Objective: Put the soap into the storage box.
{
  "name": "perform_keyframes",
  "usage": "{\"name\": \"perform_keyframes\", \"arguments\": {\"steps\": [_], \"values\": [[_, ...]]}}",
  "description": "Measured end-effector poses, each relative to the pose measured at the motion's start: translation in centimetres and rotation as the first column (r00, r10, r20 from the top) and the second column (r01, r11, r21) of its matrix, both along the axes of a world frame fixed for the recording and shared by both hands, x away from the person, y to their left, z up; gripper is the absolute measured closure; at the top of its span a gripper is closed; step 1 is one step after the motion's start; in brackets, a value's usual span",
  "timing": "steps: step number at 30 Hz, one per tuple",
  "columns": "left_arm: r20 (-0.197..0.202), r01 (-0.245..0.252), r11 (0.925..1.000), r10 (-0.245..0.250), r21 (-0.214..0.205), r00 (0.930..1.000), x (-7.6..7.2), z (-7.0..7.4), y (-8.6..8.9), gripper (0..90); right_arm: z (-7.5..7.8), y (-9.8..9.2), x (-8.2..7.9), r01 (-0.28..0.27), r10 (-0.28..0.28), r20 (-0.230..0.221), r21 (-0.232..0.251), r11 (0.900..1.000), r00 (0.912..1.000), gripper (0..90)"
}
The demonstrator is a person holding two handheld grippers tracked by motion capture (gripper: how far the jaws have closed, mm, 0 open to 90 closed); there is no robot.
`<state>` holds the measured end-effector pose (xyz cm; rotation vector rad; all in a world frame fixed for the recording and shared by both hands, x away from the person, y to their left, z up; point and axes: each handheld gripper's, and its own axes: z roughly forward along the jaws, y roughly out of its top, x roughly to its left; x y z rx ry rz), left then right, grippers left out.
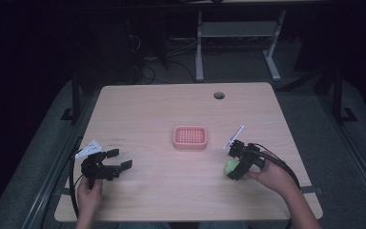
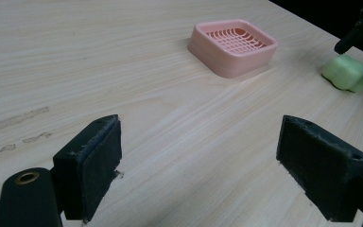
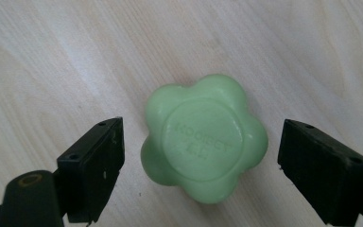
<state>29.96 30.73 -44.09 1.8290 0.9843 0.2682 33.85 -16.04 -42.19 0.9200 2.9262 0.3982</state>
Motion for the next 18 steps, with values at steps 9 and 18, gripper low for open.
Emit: {"name": "perform_keyframes", "arguments": {"steps": [9,18], "values": [[-0.001,0.0,1.0,0.0,0.0,1.0,0.0,0.0,0.0,14.6,-0.7,0.2,0.4,0.014,-0.015,-0.023,-0.046,0.9989,0.9996,15.4],[0.001,-0.002,1.0,0.002,-0.003,1.0,0.0,0.0,0.0,14.6,-1.1,0.5,0.5,0.02,-0.022,-0.037,-0.071,0.9973,0.9991,15.9]]}}
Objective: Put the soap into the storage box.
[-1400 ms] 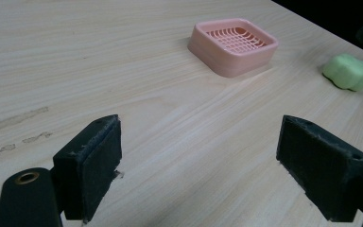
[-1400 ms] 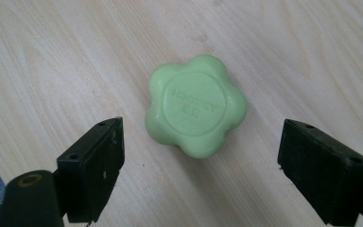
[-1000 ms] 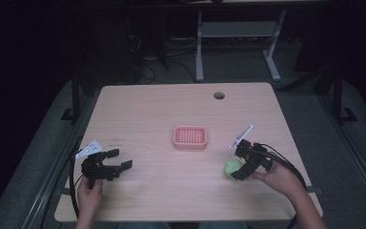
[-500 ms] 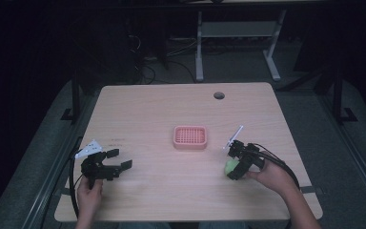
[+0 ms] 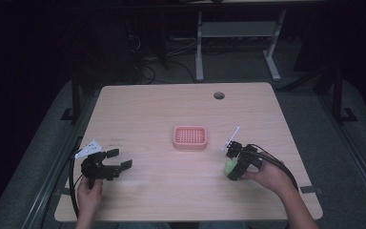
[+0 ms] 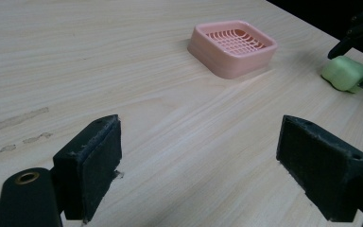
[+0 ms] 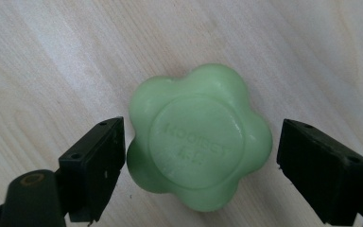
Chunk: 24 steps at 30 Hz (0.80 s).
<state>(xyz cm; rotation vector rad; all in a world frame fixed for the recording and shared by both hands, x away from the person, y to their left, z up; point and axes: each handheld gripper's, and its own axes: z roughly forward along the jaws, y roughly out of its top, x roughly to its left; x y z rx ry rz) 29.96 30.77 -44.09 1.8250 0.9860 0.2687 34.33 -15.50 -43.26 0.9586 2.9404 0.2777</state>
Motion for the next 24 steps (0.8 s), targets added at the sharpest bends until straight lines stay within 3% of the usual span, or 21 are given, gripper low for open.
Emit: {"name": "perform_keyframes", "arguments": {"steps": [24], "values": [[0.002,-0.004,1.0,0.004,-0.007,1.0,-0.01,0.01,0.01,14.6,-0.66,0.94,0.15,-0.002,0.001,-0.008,-0.046,0.999,1.0,21.9]]}}
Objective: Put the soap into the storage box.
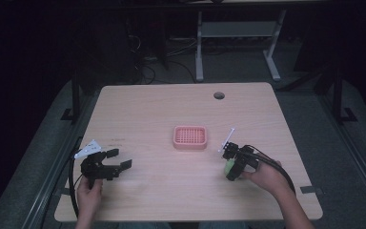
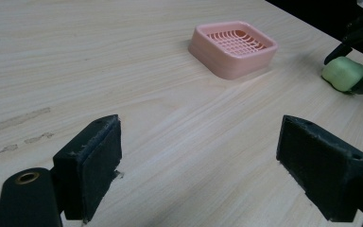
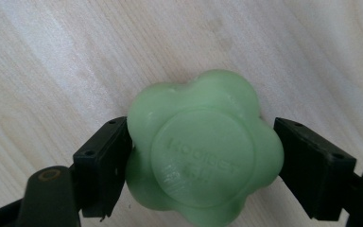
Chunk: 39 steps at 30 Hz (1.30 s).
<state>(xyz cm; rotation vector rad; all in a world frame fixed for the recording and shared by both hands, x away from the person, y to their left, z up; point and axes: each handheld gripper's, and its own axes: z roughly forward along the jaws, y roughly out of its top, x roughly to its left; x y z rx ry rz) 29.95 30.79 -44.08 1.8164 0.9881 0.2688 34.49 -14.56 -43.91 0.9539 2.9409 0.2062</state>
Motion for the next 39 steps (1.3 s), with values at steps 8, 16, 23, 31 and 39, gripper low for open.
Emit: {"name": "perform_keyframes", "arguments": {"steps": [8,16,23,31,39], "values": [[0.0,-0.003,1.0,0.003,-0.002,1.0,-0.03,0.02,0.0,14.6,-0.06,0.04,0.06,-0.002,0.002,-0.007,0.004,1.0,1.0,23.5],[-0.001,-0.002,1.0,0.002,-0.003,1.0,-0.02,0.01,-0.02,14.6,-0.05,0.13,0.07,-0.005,0.005,-0.015,-0.002,1.0,0.9999,24.3],[0.0,-0.003,1.0,0.003,-0.004,1.0,-0.03,0.01,-0.03,14.6,-0.03,0.15,0.1,-0.009,0.009,-0.017,-0.003,1.0,0.9998,24.8],[-0.001,-0.002,1.0,0.002,-0.005,1.0,-0.05,0.03,0.04,14.6,0.12,0.16,0.08,-0.026,0.026,-0.007,0.003,0.9997,0.9996,25.3],[-0.001,0.0,1.0,0.0,-0.005,1.0,-0.08,0.06,0.07,14.6,0.4,0.06,0.09,-0.03,0.03,-0.008,0.025,0.9992,0.9995,25.5]]}}
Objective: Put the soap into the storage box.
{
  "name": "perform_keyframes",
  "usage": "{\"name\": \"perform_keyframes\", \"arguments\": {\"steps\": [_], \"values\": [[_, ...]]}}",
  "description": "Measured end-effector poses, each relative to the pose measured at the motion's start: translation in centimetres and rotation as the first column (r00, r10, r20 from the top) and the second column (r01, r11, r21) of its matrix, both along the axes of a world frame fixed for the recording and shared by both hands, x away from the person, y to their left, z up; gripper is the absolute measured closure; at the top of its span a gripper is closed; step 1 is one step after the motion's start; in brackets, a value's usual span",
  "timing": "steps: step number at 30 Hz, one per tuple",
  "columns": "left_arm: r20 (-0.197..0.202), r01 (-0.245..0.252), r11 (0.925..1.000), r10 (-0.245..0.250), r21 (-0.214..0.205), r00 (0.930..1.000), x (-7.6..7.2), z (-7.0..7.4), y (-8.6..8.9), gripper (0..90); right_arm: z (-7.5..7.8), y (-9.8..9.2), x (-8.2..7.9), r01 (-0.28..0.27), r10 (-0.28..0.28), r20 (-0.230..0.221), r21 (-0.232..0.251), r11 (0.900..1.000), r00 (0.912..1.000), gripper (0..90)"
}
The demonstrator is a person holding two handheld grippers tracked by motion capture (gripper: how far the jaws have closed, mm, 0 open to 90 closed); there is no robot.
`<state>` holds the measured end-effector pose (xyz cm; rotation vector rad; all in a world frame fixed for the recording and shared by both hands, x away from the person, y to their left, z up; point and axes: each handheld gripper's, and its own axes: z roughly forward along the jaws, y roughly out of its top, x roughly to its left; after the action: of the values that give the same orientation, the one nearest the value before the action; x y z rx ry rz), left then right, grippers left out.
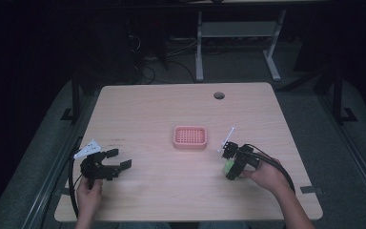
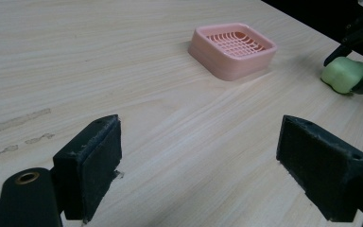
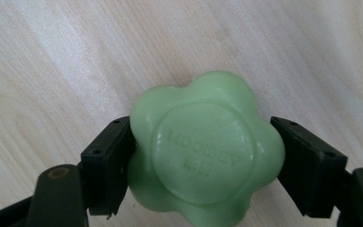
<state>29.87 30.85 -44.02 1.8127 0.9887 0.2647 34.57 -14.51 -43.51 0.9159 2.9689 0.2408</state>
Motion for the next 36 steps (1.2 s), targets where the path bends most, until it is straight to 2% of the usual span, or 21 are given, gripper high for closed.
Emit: {"name": "perform_keyframes", "arguments": {"steps": [7,11,36], "values": [[-0.001,0.0,1.0,0.0,0.002,1.0,0.0,0.0,0.0,14.6,0.4,0.0,0.1,-0.005,0.005,0.0,0.019,0.9998,1.0,25.7],[0.0,0.0,1.0,0.0,0.001,1.0,0.0,0.0,0.0,14.6,0.5,0.2,0.1,-0.012,0.012,-0.002,0.007,0.9999,0.9999,25.8],[0.001,-0.003,1.0,0.003,-0.006,1.0,0.1,-0.1,0.0,14.6,3.8,1.0,1.5,-0.041,0.04,0.048,0.026,0.9988,0.998,25.8]]}}
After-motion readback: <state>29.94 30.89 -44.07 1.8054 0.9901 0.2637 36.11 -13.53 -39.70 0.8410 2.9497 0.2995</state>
